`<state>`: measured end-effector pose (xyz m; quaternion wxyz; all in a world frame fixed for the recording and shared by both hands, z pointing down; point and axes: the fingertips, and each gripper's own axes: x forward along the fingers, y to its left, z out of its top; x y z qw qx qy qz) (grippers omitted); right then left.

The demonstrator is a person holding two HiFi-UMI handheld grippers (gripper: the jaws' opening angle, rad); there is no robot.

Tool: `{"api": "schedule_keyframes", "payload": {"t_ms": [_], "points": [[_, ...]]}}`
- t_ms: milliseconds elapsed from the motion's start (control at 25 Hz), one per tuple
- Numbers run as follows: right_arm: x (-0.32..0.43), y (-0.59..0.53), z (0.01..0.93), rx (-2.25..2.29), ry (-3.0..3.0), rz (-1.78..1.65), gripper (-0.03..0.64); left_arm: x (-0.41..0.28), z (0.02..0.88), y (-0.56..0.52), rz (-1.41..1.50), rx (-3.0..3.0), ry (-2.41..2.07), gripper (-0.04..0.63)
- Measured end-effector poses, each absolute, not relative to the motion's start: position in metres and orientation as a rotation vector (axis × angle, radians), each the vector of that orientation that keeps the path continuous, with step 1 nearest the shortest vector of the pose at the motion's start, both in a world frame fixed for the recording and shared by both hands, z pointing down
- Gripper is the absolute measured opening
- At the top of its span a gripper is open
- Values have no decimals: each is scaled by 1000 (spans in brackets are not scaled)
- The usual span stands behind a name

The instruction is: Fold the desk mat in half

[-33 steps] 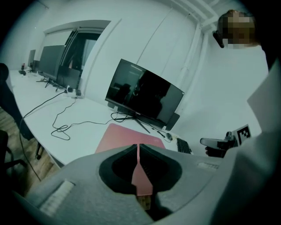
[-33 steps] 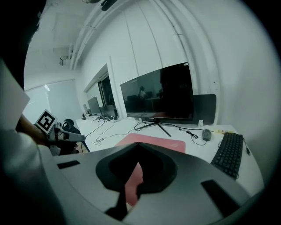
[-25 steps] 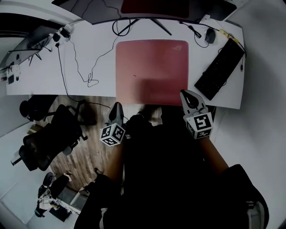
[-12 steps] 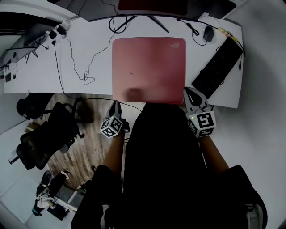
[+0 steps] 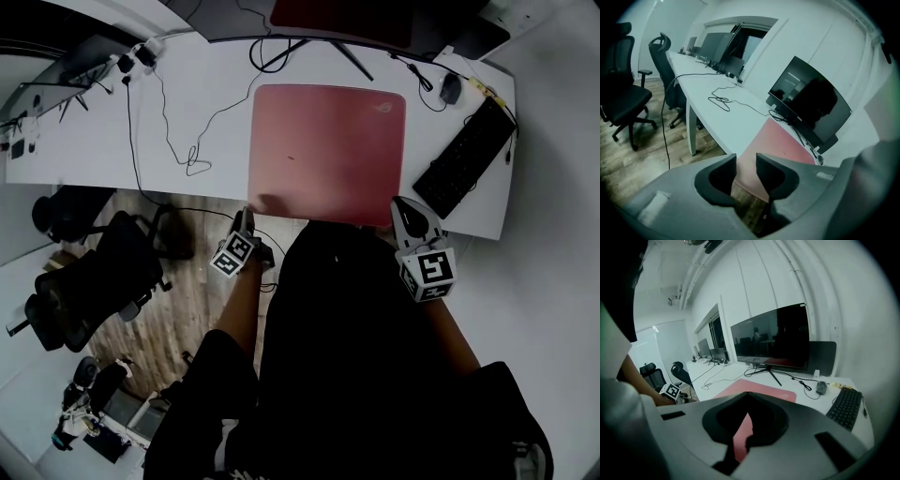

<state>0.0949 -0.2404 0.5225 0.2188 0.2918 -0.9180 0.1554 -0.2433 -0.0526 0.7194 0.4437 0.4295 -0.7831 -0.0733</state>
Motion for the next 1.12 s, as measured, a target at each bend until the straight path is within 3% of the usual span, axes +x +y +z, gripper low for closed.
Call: {"api": "schedule_keyframes", "payload": {"t_ms": [280,720,880,1120], "points": [[66,-227,514,752,-2545,398,0,-249,753,-63,-173,1088,-1865,179],[38,-215,511,700,-2515,337,0,-246,770,-61,-253,1184,-1730,192],[30,-212,507,688,-2508,306,0,-245,770,-61,-336,1205,-1673,175],[26,-209,504,693,-2510,295,0,-243,762,-54,-203,1264,-1663,78]]}}
